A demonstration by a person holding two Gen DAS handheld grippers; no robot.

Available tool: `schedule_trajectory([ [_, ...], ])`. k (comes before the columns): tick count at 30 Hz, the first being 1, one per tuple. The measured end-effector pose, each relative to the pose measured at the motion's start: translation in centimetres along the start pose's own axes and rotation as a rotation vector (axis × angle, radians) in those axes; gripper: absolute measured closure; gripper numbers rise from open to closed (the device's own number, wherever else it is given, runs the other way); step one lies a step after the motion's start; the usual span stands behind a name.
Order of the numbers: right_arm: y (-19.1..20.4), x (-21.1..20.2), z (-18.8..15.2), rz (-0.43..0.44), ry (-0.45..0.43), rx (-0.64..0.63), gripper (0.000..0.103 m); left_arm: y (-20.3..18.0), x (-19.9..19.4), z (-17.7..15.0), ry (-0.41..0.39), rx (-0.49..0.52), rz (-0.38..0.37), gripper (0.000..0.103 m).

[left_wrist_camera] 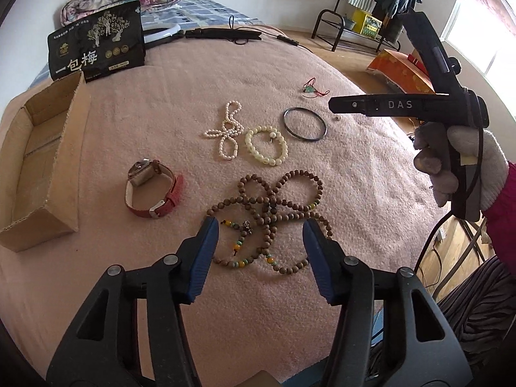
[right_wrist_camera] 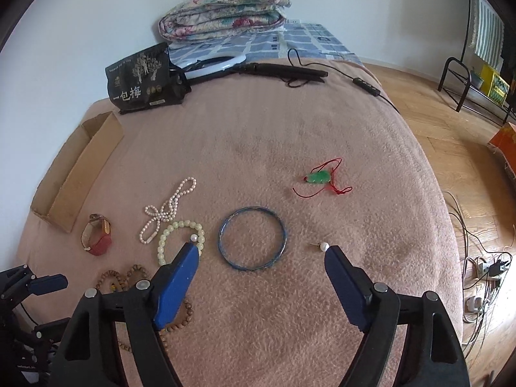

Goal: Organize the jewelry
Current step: 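Lower left gripper onto brown wooden bead bracelets while right gripper approaches blue bangle, then close left gripper and lift the wooden beads while right gripper grasps the blue bangle rim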

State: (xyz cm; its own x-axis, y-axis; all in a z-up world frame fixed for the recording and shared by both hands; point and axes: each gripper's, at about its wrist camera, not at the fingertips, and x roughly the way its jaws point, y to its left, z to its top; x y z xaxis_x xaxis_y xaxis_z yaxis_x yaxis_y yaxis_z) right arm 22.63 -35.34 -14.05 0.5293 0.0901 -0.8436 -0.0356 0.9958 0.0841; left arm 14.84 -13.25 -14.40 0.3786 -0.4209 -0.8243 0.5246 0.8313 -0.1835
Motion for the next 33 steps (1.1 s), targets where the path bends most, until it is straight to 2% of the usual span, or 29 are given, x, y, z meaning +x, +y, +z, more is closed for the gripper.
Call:
schedule_trajectory([
  [4,-0.5,2.5,0.4,0.0,0.063,0.032,0.014,-0.3,1.7,0.1,0.031,0.0,-0.011,0.047],
  [7,-0.6,4.2,0.6,0.0,0.099,0.036,0.013,-0.6,2.8,0.3,0.036,0.017,-0.001,0.047],
  [12,-0.2,5.1,0.7,-0.011,0.111,0.0,0.01,-0.9,4.5,0.8,0.051,0.049,0.021,0.047],
  [18,1.1,6.1,0.9,-0.018,0.116,-0.062,0.006,-0.4,7.3,0.7,0.114,0.038,0.035,0.047],
  [22,1.8,6.9,0.9,-0.009,0.124,-0.092,0.005,-0.1,8.2,0.8,0.109,0.038,0.035,0.047],
  [27,2.1,8.1,1.1,-0.013,0.152,-0.119,0.005,0.3,8.5,1.2,0.107,0.041,0.033,0.06],
  [33,2.1,9.0,0.7,-0.042,0.177,-0.145,0.006,0.2,8.6,1.2,0.102,0.047,0.029,0.082],
])
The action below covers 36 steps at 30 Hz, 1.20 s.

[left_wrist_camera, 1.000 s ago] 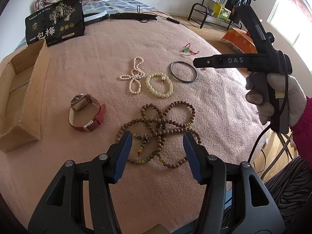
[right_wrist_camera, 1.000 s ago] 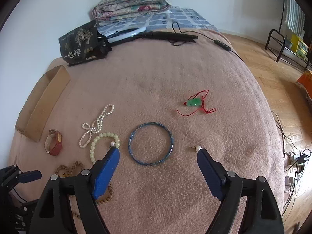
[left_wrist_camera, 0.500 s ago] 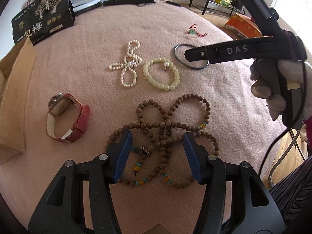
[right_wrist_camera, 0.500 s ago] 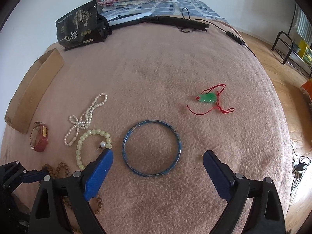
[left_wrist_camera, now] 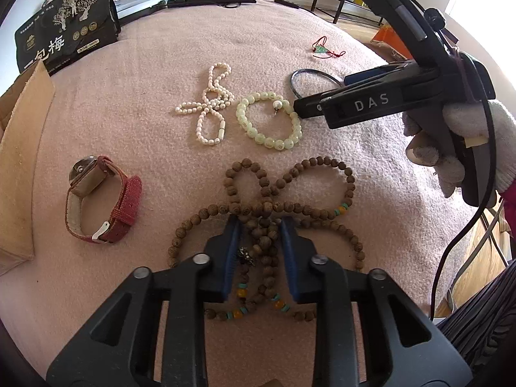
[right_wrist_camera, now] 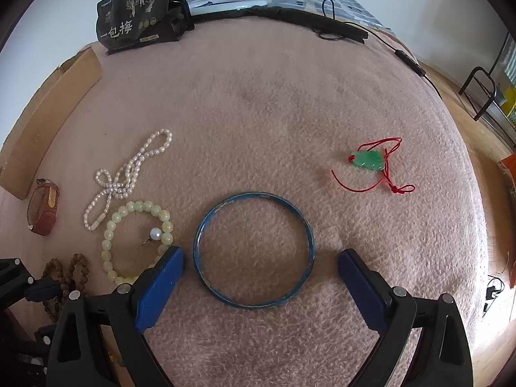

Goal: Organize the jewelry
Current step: 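Close left gripper and lift the wooden beads while right gripper grasps the blue bangle rim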

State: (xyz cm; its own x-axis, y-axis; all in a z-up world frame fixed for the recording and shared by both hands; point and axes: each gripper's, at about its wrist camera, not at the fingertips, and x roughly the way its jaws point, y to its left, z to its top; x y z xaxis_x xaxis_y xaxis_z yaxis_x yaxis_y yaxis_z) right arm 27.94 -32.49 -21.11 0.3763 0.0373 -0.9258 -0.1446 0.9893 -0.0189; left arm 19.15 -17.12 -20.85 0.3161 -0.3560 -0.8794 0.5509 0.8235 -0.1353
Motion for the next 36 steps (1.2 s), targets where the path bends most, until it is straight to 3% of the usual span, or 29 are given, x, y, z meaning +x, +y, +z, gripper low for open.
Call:
schedule_trajectory([
  [6,0.1,-0.5,0.1,-0.005,-0.006,-0.009,0.029,-0.3,-0.3,-0.5,-0.006,-0.022,-0.019,0.086],
  [15,-0.3,-1.7,0.0,0.023,-0.018,0.013,0.029,0.2,-1.7,-0.3,-0.029,-0.066,-0.064,0.093],
  [36,0.0,-9.9,-0.9,0.032,-0.168,0.051,0.029,1.5,-11.1,1.3,-0.249,-0.099,-0.104,0.093],
])
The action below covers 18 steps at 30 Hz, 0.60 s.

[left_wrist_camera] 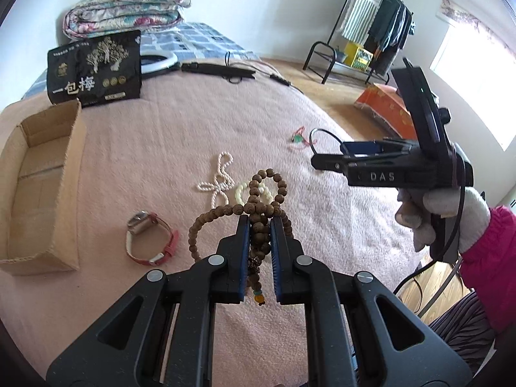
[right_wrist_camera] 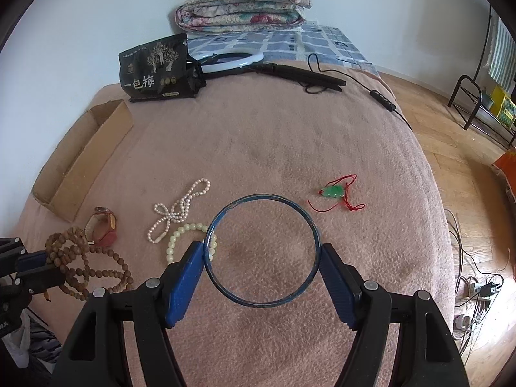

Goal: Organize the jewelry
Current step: 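Close left gripper and lift the wooden beads while right gripper grasps the blue bangle rim, then carry beads and bangle over the cardboard box and open both grippers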

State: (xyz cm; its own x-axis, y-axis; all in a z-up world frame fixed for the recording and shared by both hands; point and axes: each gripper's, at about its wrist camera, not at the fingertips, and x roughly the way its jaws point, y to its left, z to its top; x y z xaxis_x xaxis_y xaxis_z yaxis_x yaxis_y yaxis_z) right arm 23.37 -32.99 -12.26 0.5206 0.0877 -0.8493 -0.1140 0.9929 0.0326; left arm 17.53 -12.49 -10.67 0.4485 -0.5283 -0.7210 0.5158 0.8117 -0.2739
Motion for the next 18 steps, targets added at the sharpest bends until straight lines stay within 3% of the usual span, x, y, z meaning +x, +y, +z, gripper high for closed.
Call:
schedule_trajectory([
  [11,4.4,-2.9,0.9,0.037,-0.06,-0.035,0.029,4.5,-5.3,2.0,-0.109,-0.068,0.057,0.093],
  [18,8.9,-4.1,1.6,0.087,-0.096,-0.091,0.029,9.3,-9.4,3.7,-0.186,-0.102,0.146,0.093],
])
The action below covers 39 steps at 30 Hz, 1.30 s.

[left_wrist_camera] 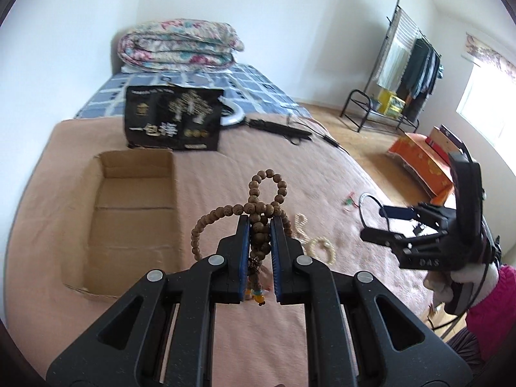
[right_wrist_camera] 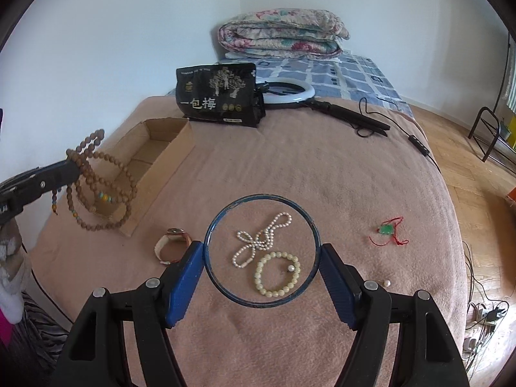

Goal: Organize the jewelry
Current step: 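Carry beads and bangle over the cardboard box and open both grippers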

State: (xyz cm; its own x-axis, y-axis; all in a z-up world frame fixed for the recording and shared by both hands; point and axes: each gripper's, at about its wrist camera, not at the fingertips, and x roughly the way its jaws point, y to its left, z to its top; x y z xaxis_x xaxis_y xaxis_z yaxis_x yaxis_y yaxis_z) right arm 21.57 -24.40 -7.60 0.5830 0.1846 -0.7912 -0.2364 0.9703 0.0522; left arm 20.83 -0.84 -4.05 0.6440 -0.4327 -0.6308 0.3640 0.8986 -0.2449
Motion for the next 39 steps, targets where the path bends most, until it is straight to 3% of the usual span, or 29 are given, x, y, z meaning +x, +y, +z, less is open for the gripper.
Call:
schedule_trajectory([
  [8,4.7,0.9,2.6,0.059,-0.023,-0.045,0.029,7.0,-1.8,1.2,-0.048,-0.092,0.097,0.093],
  [16,9.4,3.2,5.7,0.13,-0.036,-0.086,0.029,12.5,-1.8,0.8,-0.035,-0.168,0.146,0.093],
  [28,15.0,9.4,8.7,0.2,0.002,-0.129,0.029,15.9,-0.5,-0.8,0.01,-0.231,0.162,0.093],
  [39,17.7,14.3,9.8,0.207,0.042,-0.16,0.029,17.5,0.4,-1.8,0.057,-0.268,0.181,0.093],
])
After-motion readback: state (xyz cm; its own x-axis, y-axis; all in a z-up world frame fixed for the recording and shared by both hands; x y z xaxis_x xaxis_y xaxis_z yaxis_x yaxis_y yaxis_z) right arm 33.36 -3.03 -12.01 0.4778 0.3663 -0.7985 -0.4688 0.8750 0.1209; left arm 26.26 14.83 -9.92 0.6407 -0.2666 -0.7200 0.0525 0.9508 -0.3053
